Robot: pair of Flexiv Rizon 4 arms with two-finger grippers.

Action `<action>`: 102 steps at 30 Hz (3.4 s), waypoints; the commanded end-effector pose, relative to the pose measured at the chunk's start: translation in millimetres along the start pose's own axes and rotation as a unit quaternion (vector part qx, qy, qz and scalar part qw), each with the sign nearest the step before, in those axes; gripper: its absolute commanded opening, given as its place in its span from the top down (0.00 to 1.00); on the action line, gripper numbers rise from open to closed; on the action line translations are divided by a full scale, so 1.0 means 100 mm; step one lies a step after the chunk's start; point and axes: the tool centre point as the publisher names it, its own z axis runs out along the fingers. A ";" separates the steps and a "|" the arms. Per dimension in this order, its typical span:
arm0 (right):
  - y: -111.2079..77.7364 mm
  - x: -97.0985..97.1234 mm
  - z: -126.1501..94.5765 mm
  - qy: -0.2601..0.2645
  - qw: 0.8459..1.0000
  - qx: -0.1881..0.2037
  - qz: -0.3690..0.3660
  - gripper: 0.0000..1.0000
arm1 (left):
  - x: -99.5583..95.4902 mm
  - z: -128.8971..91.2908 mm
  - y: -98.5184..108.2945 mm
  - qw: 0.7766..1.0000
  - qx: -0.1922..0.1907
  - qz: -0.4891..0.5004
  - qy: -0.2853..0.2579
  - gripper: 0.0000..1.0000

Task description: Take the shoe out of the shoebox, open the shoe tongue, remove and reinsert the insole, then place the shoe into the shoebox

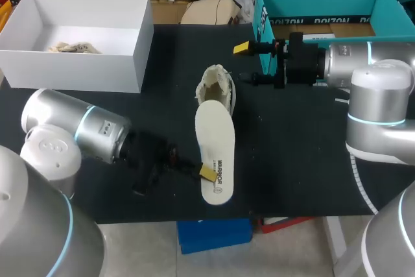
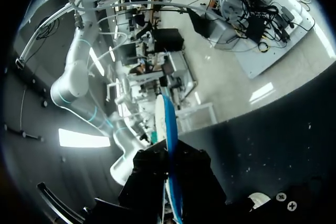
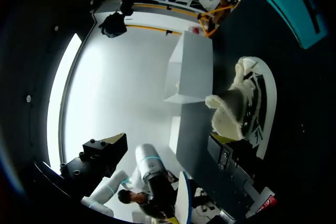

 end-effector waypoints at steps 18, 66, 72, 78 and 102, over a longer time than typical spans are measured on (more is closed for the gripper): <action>-0.01 0.00 0.01 -0.001 1.000 -0.002 0.000 0.00 | 0.14 -0.24 1.04 1.000 0.018 0.021 -0.002 1.00; -0.12 -0.09 -0.03 0.029 0.997 0.068 -0.002 0.00 | 0.23 -0.28 1.63 0.999 0.015 0.031 -0.013 1.00; -0.16 -0.12 -0.05 0.010 0.994 0.104 -0.010 0.00 | 0.23 -0.28 1.63 0.999 0.015 0.031 -0.013 1.00; -0.16 -0.18 0.03 0.011 0.992 0.122 -0.022 0.00 | 0.23 -0.28 1.63 0.999 0.015 0.031 -0.013 1.00; -0.10 -0.40 0.19 0.005 0.991 0.134 -0.009 0.53 | 0.23 -0.28 1.63 0.999 0.015 0.031 -0.013 1.00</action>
